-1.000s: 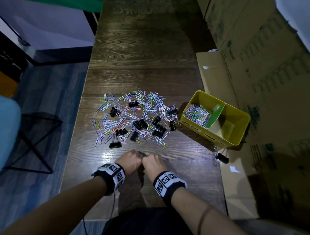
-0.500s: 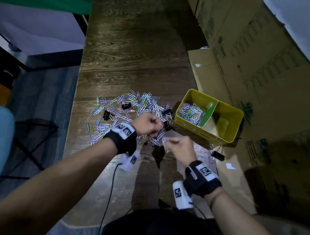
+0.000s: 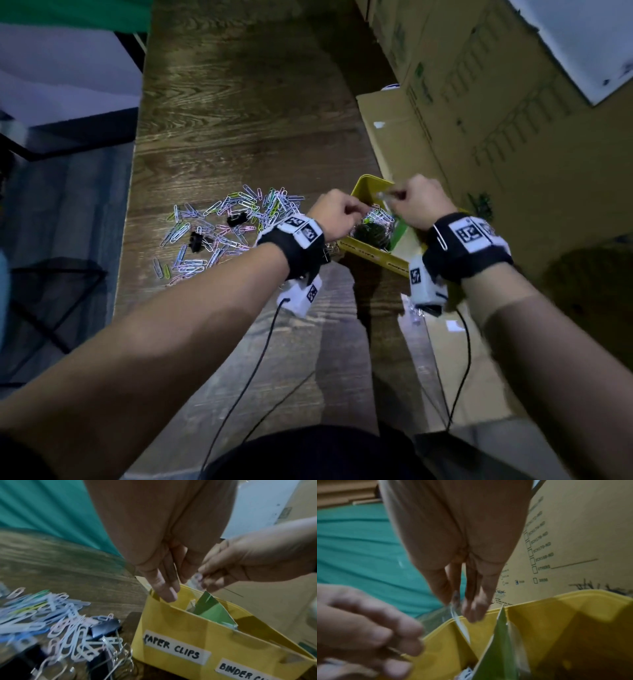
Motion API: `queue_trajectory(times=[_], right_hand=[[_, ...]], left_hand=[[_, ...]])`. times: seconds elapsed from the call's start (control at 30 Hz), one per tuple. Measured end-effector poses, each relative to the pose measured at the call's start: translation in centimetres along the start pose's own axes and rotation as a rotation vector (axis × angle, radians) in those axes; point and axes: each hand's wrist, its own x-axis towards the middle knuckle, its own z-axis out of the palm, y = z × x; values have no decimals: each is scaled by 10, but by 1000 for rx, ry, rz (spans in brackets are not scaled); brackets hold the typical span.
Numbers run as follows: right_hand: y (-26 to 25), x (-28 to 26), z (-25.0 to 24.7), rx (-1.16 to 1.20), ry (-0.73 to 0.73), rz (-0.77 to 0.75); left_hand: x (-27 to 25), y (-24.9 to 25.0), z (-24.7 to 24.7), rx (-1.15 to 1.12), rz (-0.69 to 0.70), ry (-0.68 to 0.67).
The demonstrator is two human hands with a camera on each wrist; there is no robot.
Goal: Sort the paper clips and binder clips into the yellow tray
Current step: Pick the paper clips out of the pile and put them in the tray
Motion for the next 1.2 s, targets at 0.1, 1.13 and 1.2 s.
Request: queue_trajectory(times=[0.1, 1.13, 1.2], right_hand=[[-9, 8, 5, -166, -197, -41], [-139, -57, 238, -352, -233, -451], [-136, -58, 238, -319, -190, -484]], left_hand=[[-23, -22, -9, -352, -82, 91], [-161, -237, -65, 631, -198, 1], [-163, -237, -64, 633, -201, 6]])
